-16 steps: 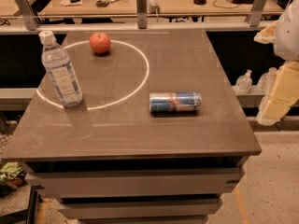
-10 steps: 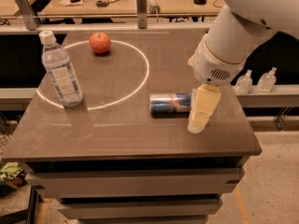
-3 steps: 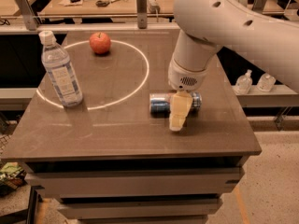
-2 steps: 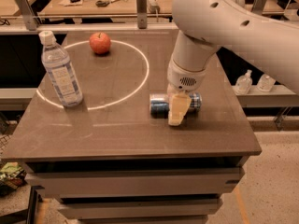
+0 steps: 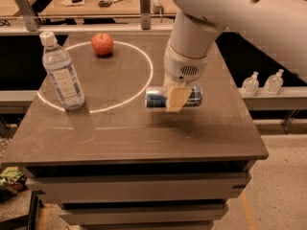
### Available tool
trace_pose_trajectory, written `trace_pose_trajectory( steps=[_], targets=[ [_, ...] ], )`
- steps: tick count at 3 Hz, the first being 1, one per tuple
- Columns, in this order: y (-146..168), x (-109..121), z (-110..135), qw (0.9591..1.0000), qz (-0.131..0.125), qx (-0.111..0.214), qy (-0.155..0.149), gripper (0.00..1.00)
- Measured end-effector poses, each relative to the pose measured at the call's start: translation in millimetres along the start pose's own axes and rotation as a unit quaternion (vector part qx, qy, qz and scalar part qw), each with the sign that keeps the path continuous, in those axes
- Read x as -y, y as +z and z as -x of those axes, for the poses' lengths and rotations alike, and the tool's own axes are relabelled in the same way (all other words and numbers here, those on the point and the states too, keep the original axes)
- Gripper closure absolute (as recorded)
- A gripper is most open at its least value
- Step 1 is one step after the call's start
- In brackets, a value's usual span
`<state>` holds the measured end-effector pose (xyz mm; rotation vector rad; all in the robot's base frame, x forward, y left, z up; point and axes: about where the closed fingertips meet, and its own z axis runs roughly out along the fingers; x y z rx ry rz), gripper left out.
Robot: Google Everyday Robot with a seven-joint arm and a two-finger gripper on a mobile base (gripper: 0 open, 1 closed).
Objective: Place redbull can upright
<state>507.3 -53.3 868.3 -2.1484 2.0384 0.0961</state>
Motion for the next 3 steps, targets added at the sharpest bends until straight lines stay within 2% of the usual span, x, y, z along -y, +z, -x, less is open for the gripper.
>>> trace_pose_trajectory(
  steps=[1, 2, 3],
  targets=[
    [-50, -3, 19, 0.9964, -0.039, 0.071, -0.026, 1.0],
    [-75, 3, 4, 0.9818, -0.067, 0.178, -0.003, 1.0],
    [-62, 8, -8, 0.9507, -0.06, 0.303, 0.029, 1.0]
  ],
)
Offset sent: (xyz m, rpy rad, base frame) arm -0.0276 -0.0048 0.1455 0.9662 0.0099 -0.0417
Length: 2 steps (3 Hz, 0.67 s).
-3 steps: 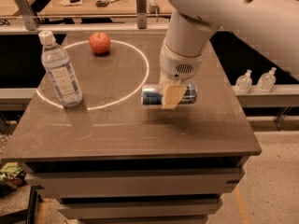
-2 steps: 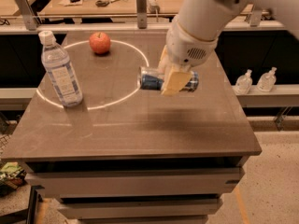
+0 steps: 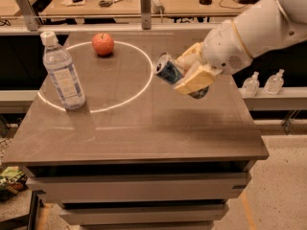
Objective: Place redbull can upright
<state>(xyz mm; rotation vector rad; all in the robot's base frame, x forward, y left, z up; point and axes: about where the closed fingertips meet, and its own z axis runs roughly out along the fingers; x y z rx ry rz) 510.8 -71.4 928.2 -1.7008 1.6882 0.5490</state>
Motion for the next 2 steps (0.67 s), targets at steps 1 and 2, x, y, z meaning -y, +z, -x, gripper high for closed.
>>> trace_pose_trajectory(
  steps=[1, 2],
  targets=[
    [9, -6, -1, 0.989, 0.007, 0.141, 0.045, 1.0],
    [3, -11, 21, 0.9587, 0.013, 0.276, 0.067, 1.0]
  ],
)
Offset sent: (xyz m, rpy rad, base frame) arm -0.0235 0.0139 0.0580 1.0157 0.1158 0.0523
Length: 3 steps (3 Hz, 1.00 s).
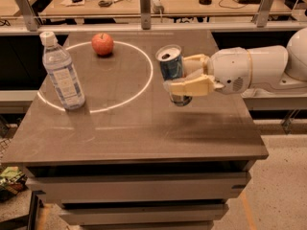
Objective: Place redbull can upright
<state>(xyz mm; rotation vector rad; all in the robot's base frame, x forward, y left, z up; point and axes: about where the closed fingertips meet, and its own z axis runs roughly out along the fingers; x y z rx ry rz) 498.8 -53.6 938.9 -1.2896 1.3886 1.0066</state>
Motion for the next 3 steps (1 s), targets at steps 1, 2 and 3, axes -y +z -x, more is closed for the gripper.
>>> trace_pose_trajectory(
  steps=[1, 2, 3],
  targets=[
    [-5, -6, 14, 0.995, -0.004, 0.099, 0.009, 1.0],
    [-10, -4, 7, 0.9883, -0.027, 0.148, 0.024, 1.0],
    [-10, 3, -8, 0.9839, -0.053, 0.166, 0.04, 1.0]
  ],
)
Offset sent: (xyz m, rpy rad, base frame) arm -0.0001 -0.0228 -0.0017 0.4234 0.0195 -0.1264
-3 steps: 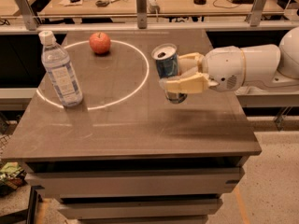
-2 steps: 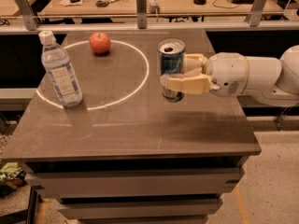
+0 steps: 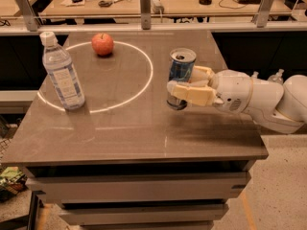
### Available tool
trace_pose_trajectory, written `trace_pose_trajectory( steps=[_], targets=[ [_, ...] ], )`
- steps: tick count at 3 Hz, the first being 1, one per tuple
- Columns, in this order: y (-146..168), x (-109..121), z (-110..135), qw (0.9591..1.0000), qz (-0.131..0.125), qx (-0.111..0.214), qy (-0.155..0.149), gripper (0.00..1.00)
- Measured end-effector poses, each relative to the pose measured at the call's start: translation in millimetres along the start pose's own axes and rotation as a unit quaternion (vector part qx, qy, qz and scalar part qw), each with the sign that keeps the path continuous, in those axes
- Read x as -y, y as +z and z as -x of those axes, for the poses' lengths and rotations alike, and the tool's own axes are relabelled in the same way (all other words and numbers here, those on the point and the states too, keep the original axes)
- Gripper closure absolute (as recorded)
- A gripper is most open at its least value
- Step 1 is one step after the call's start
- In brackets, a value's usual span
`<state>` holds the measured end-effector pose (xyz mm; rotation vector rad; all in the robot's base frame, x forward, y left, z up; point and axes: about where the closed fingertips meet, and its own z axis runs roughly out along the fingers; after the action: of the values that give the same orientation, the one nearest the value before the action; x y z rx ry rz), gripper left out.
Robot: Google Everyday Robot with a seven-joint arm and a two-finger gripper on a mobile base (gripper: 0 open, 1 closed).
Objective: Place redbull can upright
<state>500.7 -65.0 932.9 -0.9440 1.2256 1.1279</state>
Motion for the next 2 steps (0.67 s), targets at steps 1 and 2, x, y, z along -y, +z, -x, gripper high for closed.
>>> trace_pose_trajectory(
  steps=[1, 2],
  targets=[
    [-2.9, 7.0, -10.4, 0.9999, -0.015, -0.005, 0.005, 1.0],
    [-7.0, 13.7, -20.2, 0.9993, -0.027, -0.027, 0.002, 1.0]
  ],
)
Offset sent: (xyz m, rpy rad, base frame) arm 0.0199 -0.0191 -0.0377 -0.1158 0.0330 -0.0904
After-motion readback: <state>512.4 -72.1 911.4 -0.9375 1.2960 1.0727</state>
